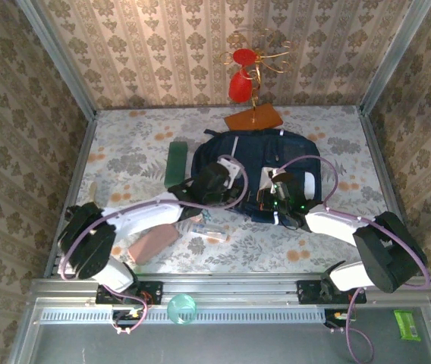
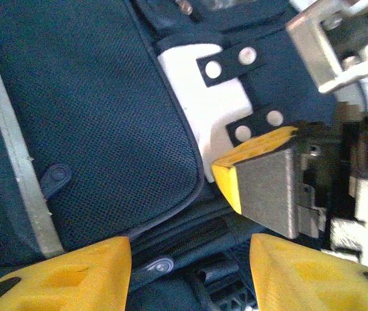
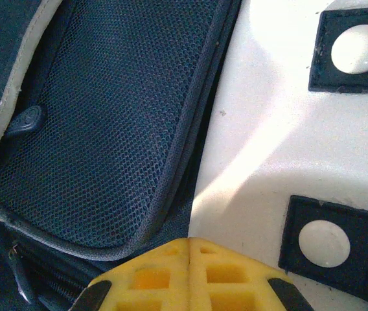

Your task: Pack the student bag

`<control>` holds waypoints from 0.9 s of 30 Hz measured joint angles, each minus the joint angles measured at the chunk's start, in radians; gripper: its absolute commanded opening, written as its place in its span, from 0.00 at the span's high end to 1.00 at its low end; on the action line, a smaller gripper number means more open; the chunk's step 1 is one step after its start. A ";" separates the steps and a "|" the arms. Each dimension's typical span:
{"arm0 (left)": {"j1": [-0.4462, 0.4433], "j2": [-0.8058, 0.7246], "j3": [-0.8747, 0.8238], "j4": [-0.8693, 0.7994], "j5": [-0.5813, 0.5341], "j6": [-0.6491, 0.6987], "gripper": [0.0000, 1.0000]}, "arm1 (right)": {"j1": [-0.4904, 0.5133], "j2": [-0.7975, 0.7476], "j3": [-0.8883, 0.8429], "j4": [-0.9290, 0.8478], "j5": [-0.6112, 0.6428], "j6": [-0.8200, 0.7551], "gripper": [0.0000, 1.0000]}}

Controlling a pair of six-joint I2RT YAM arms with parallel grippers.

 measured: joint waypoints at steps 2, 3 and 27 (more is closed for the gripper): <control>-0.019 0.048 0.032 -0.052 -0.048 -0.024 0.38 | -0.002 0.000 0.000 0.000 -0.001 0.004 0.90; -0.027 0.066 0.037 -0.074 -0.068 -0.034 0.37 | -0.003 0.000 0.000 0.001 -0.002 0.006 0.90; -0.077 0.294 0.212 -0.283 -0.343 -0.188 0.59 | -0.067 0.031 -0.014 0.065 -0.107 0.024 0.88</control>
